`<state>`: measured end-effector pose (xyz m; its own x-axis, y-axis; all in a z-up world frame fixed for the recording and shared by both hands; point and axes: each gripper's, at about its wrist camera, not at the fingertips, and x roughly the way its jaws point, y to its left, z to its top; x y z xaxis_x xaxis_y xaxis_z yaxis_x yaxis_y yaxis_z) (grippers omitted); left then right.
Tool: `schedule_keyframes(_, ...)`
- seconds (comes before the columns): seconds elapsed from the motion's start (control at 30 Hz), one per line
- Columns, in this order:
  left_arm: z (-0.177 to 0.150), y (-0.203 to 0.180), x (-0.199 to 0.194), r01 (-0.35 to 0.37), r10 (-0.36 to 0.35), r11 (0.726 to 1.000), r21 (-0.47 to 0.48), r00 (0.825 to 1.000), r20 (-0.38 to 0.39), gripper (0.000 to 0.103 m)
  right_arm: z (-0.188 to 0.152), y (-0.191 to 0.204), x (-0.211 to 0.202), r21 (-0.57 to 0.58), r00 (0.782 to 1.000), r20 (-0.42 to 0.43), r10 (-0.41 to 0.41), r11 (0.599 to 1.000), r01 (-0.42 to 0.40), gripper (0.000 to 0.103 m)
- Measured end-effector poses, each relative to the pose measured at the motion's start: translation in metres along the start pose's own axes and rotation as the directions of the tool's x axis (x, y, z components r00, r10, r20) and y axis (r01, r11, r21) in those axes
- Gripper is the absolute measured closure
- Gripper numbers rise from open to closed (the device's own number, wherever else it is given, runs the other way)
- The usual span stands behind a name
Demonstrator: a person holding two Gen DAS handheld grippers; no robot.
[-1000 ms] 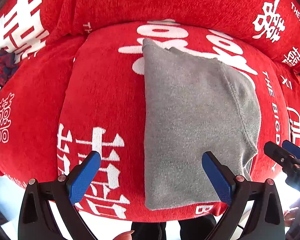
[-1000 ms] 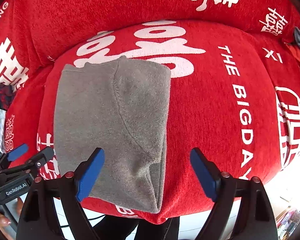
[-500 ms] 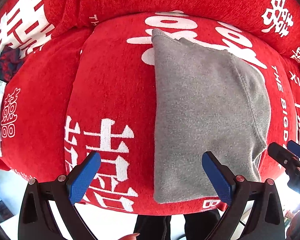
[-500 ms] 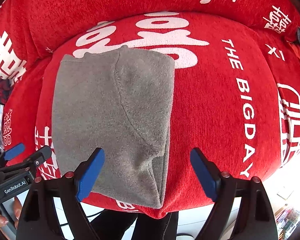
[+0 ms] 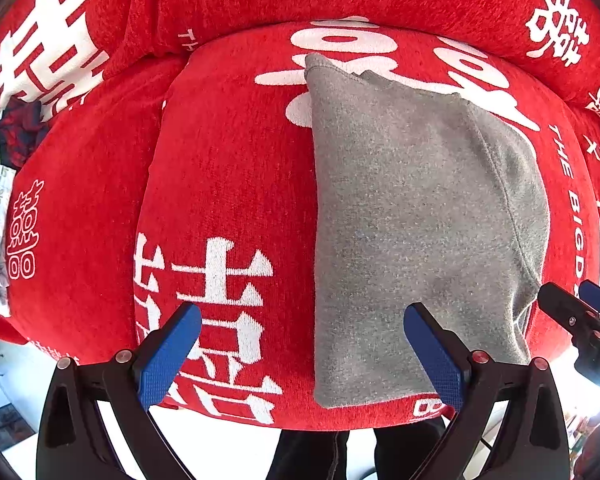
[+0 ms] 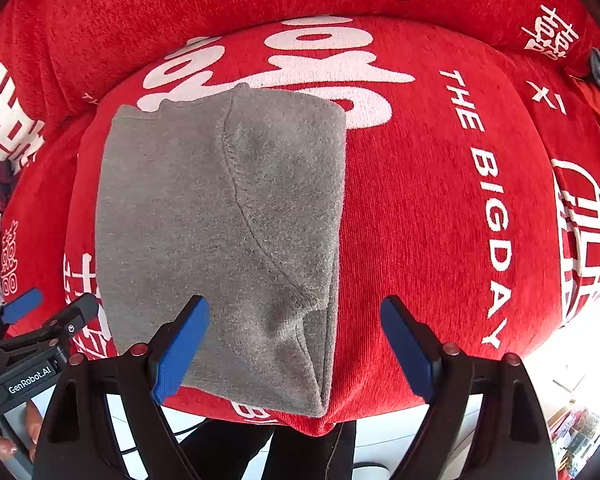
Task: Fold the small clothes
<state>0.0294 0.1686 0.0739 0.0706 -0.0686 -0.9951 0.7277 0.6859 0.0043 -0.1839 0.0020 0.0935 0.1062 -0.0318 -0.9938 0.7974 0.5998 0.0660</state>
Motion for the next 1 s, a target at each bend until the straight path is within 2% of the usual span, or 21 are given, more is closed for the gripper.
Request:
schedule_keyframes(0.8, -0.0009, 0.0006, 0.0005, -0.027, 0.027, 1.000, -0.001, 1.000, 0.006, 0.002, 0.0055, 0.0077, 0.0011, -0.032, 0.999, 0.012, -0.035, 0.999, 0.035, 0.014)
schedule_keyframes(1.0, -0.0014, -0.0028, -0.0030, -0.012, 0.011, 1.000, 0.013, 1.000, 0.019, 0.002, 0.0054, 0.0095, 0.0003, -0.035, 0.999, 0.022, -0.047, 0.998, 0.048, 0.014)
